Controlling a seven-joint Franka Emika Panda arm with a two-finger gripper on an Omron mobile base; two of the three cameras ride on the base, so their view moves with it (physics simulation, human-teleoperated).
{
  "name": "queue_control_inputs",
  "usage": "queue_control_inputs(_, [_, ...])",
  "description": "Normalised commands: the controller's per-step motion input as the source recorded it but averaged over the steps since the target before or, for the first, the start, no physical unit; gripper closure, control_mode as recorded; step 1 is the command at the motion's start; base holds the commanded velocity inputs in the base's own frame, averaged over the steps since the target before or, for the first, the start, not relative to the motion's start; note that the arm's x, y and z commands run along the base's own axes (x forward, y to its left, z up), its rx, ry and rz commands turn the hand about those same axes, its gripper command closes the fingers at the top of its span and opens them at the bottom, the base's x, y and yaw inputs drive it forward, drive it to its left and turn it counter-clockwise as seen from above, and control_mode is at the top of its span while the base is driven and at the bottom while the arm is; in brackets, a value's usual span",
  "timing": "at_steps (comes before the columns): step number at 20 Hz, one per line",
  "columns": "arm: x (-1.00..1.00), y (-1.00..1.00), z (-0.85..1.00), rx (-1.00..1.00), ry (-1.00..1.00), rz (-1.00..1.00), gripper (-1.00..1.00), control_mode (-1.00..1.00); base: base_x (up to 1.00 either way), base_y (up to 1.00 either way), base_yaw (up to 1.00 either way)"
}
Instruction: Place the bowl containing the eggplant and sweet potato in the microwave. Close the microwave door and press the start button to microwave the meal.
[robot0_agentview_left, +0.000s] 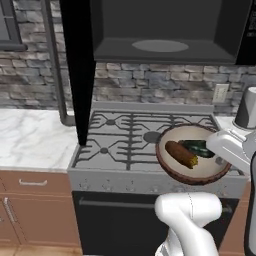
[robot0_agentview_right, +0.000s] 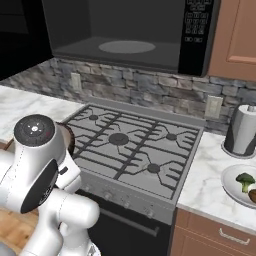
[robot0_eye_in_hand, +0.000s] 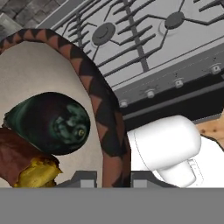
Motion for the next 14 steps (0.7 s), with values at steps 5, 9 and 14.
queue_control_inputs(5, [0.00,0.00,0.00,0.00,0.00,0.00,1.00,1.00,0.13,-0.05,0.19])
queue_control_inputs(9, [0.00,0.00,0.00,0.00,0.00,0.00,1.00,1.00,0.13,-0.19,0.20])
queue_control_inputs(14, [0.00,0.00,0.00,0.00,0.00,0.00,1.00,1.00,0.21,-0.23,0.19])
